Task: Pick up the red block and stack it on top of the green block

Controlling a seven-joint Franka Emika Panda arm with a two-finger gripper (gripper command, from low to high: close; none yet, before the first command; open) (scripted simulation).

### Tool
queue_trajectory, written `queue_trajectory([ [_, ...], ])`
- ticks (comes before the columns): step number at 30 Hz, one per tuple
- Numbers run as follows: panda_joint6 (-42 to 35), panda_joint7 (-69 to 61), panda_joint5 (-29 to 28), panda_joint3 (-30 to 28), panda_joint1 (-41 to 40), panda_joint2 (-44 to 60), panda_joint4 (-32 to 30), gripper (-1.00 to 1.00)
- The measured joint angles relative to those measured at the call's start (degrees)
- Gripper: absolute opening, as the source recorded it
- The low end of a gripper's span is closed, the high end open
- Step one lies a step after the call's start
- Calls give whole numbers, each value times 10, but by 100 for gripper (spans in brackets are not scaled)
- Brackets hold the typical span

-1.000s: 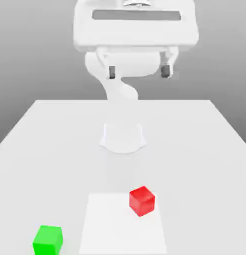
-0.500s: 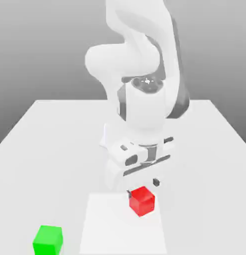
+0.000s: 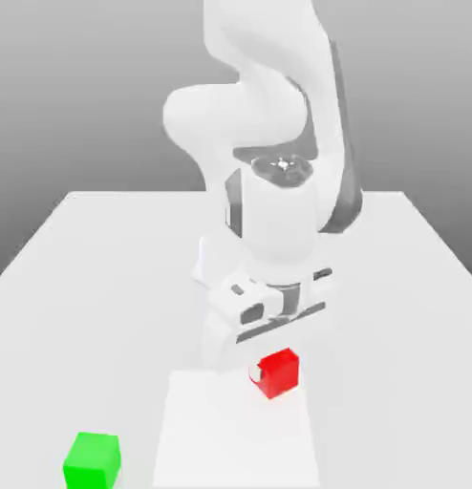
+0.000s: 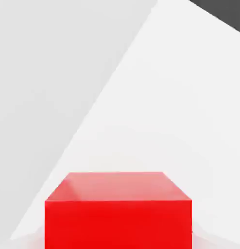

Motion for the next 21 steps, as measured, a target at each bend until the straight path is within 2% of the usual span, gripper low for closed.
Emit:
queue_trajectory([
  [3,-39,-34,8,-38,17,12,46,-100],
  [6,-73,-81,23,-76,-50,42,105,-100],
  [13,-145,-186,50,-121,-137,108,247,-100],
  [17,-97,-222,85,-110,-159,178,268,-100],
  [18,-81,-228,93,-103,-166,196,270,100],
  [21,-81,-228,93,-103,-166,196,270,100],
])
